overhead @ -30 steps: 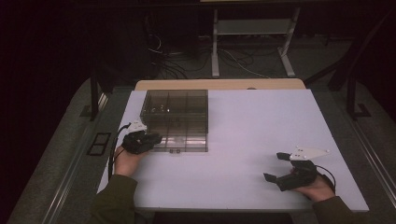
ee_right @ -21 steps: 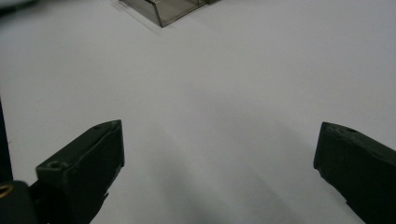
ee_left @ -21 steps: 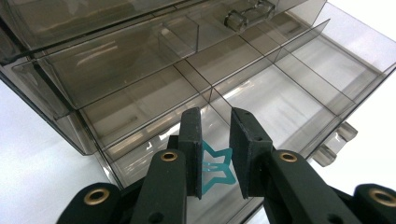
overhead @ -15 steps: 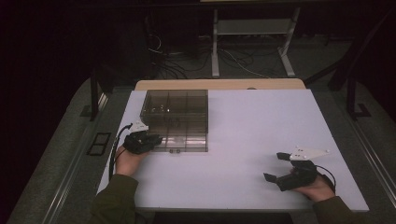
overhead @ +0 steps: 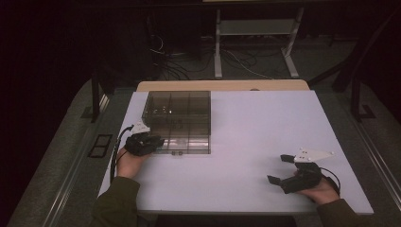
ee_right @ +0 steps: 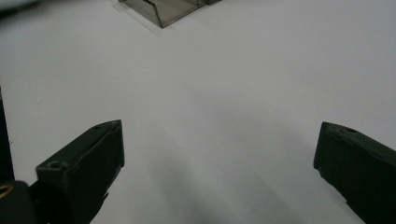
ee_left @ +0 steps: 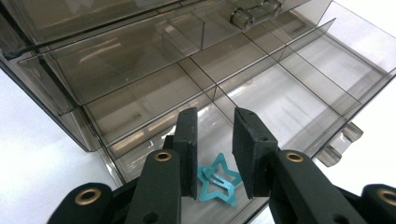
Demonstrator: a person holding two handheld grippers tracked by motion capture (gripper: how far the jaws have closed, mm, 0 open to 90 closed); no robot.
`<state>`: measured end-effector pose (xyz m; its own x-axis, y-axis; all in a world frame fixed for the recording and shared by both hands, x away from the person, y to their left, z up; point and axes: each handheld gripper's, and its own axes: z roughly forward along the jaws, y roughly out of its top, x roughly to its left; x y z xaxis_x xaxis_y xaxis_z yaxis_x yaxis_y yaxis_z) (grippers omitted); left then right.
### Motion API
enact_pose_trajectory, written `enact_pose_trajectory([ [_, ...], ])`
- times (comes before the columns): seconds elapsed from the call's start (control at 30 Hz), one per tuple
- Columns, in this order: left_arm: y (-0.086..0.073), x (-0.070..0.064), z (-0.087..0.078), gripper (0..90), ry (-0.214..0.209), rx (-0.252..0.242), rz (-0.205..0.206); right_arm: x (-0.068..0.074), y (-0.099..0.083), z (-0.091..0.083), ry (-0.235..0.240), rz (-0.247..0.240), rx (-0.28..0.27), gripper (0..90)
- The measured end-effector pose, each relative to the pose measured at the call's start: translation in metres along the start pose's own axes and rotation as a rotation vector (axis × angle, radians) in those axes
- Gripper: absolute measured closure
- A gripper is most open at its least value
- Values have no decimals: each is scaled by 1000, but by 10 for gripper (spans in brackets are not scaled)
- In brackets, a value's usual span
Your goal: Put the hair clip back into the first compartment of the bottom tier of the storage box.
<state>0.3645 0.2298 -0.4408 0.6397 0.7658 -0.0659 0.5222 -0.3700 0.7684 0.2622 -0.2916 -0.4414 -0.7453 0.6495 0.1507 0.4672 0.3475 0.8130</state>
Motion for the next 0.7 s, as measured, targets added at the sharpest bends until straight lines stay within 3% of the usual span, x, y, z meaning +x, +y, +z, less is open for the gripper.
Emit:
enact_pose_trajectory([
  [0.27, 1, -2, 1, 658, -7, -4, -3, -2, 0, 2, 6, -2, 1, 13],
  [0.7, 4, -1, -10, 528, -15, -61, -38, -2, 1, 2, 10, -6, -5, 13],
])
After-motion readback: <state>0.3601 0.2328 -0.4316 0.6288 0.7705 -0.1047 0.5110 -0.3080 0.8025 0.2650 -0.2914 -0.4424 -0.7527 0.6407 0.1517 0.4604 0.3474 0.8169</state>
